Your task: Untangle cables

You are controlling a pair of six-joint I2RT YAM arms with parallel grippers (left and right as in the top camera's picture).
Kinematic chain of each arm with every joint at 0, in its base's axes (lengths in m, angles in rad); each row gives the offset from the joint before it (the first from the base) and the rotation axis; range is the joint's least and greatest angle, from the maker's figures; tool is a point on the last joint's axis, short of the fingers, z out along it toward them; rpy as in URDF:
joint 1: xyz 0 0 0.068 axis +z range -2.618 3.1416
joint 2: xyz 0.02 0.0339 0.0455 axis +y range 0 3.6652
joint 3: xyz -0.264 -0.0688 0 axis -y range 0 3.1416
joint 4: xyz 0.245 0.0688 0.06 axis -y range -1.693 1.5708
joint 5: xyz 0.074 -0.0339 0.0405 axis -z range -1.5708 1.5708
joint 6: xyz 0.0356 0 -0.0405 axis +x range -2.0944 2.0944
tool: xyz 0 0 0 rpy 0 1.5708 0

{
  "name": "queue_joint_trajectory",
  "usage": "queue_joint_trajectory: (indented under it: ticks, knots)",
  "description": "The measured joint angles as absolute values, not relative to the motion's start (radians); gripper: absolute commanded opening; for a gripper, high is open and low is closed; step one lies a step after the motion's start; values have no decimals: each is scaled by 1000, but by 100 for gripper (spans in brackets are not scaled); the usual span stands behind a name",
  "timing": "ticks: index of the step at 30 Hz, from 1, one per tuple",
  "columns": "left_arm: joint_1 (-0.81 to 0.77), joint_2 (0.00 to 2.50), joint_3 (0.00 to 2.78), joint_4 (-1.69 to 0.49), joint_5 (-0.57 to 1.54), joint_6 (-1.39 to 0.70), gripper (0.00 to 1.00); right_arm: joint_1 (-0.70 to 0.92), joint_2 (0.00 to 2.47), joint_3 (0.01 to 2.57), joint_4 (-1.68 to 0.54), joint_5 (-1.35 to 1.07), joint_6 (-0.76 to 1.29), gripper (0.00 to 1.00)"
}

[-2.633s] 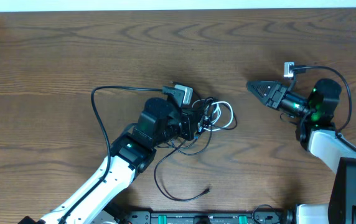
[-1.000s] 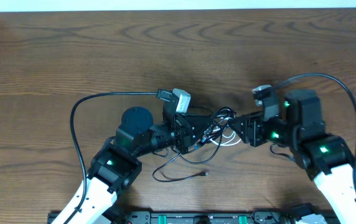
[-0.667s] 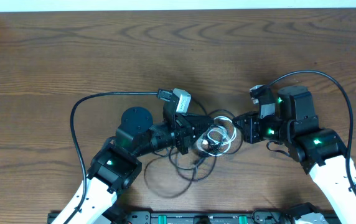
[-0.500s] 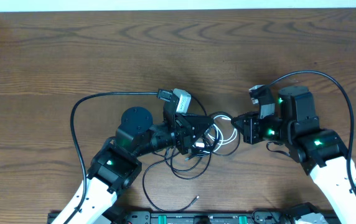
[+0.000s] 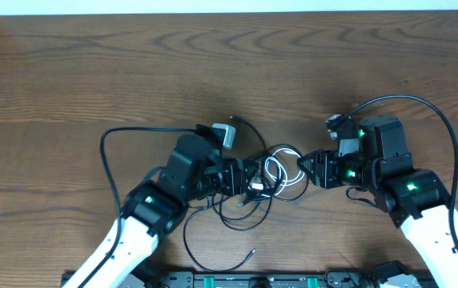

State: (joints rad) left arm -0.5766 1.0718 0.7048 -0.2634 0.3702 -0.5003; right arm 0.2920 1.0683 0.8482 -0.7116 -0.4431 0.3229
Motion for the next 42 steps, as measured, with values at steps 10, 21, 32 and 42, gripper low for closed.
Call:
queue_joint_trajectory:
  ticks: [10, 21, 32, 42]
  knots:
    - [-577, 1343, 705, -264, 256, -399, 83, 292, 1068, 848, -714, -429, 346, 47]
    - [-577, 1531, 705, -160, 149, -241, 89, 292, 1068, 848, -714, -426, 349, 52]
    - [-610, 1612, 706, -85, 97, -167, 88, 292, 1068, 848, -714, -420, 357, 99]
    - [-687, 1694, 743, -24, -54, -133, 8, 292, 1068, 848, -715, -442, 360, 99]
